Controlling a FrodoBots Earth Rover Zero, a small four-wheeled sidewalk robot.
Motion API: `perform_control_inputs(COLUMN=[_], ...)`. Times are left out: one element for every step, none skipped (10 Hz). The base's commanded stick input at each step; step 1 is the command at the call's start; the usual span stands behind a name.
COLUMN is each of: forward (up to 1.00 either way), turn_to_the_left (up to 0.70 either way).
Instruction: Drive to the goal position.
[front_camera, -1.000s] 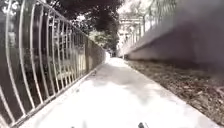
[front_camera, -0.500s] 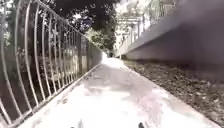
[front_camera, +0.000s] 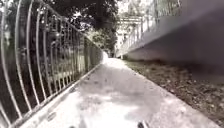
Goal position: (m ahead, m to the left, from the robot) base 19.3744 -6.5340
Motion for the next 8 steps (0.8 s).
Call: perform_control_inputs(forward=[0.85,0.85,0.85,0.85,0.85,0.85,0.85,0.85], turn_to_the_left=[0.0,-0.11,-0.32,-0.24,0.0,0.0,-0.02,-0.08])
